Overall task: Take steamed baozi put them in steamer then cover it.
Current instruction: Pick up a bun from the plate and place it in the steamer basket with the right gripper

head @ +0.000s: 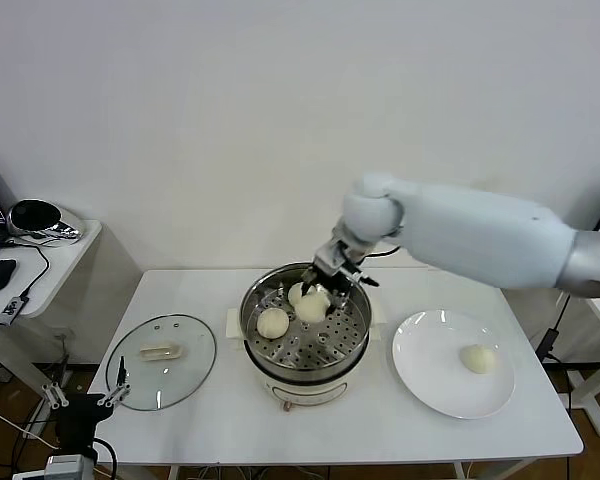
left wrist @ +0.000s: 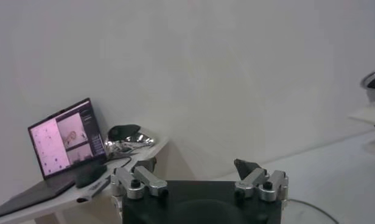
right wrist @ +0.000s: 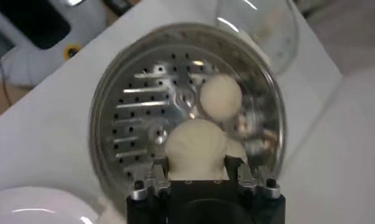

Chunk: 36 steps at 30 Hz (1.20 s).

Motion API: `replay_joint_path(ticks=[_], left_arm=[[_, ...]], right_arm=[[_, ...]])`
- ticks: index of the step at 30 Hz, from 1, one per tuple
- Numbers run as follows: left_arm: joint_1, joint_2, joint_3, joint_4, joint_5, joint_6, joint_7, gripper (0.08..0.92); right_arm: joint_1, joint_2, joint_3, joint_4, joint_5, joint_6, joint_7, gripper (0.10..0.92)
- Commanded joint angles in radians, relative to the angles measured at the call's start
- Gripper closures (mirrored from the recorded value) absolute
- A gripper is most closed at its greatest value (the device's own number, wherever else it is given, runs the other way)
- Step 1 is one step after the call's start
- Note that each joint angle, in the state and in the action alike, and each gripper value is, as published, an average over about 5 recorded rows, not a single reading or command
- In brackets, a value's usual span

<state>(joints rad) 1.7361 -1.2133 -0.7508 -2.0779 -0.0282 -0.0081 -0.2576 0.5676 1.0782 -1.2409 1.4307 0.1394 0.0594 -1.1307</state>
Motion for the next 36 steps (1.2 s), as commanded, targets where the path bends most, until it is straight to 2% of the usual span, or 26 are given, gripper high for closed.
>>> replay_joint_path(ticks=[1,22,25,31,36], left_arm=[[0.0,-0.001,-0.006,0.003,-0.001,0.0,-0.001,0.177],[-0.005,-0.008,-0.005,0.015,0.001,-0.005,-0.005,0.177],[-0.005,-0.008,-0.005,0.015,0.0,-0.005,-0.005,0.177],[-0.006,-0.008,-0.005,0.014,0.0,-0.005,-0.005,0.177],[-0.007,-0.004,-0.007,0.012,-0.002,-0.005,-0.005,0.177]], right_arm=[[-0.026,0.139,-0.085,-0.047,-0.106,0.189,0.007,0.448],[-0.054,0.091,-0.102,-0.006,-0.136,0.283,-0.009,0.435],[-0.05,0.093,-0.103,-0.008,-0.139,0.302,-0.005,0.386],[-0.021,0.09,-0.096,-0.004,-0.127,0.328,0.0,0.232],[0.026,0.033,-0.061,0.013,-0.09,0.302,-0.013,0.204]])
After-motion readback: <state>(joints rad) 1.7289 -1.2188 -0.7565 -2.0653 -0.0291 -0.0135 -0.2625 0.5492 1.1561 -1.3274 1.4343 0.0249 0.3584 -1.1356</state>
